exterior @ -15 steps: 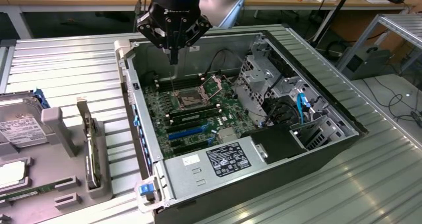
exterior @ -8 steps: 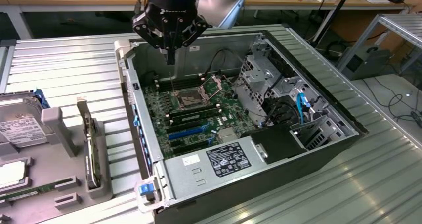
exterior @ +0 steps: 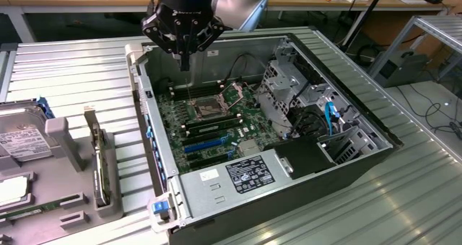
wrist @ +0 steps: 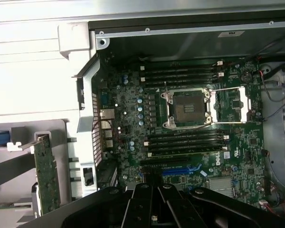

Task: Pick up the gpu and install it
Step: 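Reach for the gpu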

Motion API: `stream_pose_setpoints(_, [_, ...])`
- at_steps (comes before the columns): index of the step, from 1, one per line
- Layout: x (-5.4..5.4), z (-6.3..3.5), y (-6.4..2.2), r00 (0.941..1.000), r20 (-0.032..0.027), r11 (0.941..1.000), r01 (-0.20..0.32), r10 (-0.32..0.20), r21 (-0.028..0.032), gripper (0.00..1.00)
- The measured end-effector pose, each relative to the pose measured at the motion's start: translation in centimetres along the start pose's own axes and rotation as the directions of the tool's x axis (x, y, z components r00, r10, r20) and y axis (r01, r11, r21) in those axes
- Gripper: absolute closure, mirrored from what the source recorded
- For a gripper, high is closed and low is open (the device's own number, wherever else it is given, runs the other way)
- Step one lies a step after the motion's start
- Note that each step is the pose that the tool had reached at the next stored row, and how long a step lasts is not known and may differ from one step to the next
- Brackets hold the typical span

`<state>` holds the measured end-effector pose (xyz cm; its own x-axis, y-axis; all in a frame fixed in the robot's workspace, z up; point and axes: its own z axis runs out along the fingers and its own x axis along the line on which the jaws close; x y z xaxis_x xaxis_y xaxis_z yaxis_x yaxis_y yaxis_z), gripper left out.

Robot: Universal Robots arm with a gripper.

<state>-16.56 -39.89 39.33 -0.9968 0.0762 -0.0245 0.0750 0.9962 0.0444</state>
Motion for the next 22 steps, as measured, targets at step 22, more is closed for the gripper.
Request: stream_pose_setpoints(22, [0.98,-0.03,-0.07,1.0,0.0,1.0,0.0,0.0,0.0,0.89])
